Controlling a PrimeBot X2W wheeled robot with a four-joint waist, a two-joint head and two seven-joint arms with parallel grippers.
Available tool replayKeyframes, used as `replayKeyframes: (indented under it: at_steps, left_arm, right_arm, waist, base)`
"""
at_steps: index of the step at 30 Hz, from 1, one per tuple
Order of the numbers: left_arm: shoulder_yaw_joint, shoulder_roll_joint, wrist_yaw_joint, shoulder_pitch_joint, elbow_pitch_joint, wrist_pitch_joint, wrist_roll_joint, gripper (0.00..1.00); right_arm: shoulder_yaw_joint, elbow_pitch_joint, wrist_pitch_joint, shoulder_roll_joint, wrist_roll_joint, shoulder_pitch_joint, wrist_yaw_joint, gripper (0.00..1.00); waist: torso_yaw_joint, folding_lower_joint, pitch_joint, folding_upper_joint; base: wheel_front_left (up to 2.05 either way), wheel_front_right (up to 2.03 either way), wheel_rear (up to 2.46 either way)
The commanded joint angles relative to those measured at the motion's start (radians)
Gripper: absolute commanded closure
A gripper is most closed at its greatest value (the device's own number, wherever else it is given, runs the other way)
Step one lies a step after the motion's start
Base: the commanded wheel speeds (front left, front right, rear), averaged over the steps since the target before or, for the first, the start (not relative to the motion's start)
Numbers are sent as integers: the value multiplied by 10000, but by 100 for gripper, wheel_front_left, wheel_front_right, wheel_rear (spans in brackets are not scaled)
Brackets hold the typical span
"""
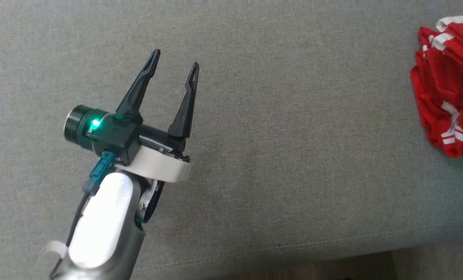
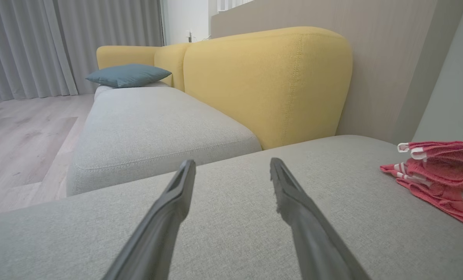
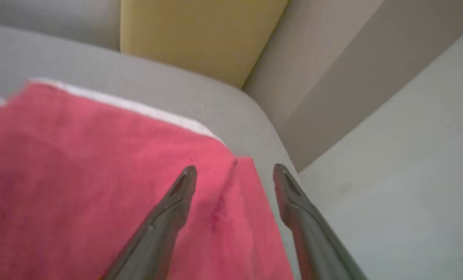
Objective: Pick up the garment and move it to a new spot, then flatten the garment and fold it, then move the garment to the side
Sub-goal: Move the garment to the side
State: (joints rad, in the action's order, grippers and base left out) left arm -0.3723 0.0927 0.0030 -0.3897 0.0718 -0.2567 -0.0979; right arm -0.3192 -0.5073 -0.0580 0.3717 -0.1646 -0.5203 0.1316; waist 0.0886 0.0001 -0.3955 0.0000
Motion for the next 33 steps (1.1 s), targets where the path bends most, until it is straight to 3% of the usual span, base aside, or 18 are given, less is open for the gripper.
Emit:
replayKeyframes:
  at_steps: [1, 6, 17, 24, 33]
  left_arm:
    - [387, 55, 18, 28, -278, -51, -10, 0]
    - [643, 77, 170, 541, -187, -51, -72, 0]
    - [1227, 185, 590, 1917, 26, -51, -312, 0]
    - [1655, 389, 931, 2885, 106, -51, -516, 0]
    - [1725, 612, 911, 3562, 118, 99, -738, 0]
  right_arm:
    - [100, 530, 256, 17, -8, 187, -9, 0]
    - [646, 1906, 954, -1013, 441, 1017, -9, 0]
    - [2334, 4234, 998, -2902, 1723, 3364, -9, 0]
    - [2946, 4836, 1049, -3206, 2450, 4442, -9, 0]
    - [3169, 5198, 875, -3212, 2983, 5525, -9, 0]
  waist:
    - [-4, -1, 205, 0]
    - [-16, -1, 812, 0]
    - [-668, -1, 2200, 0]
    - [-1209, -1, 3025, 0]
    - [-1321, -1, 3735, 0]
  base:
    - [0, 0, 0]
    - [0, 0, 0]
    - [0, 0, 0]
    - [0, 0, 0]
    - [0, 0, 0]
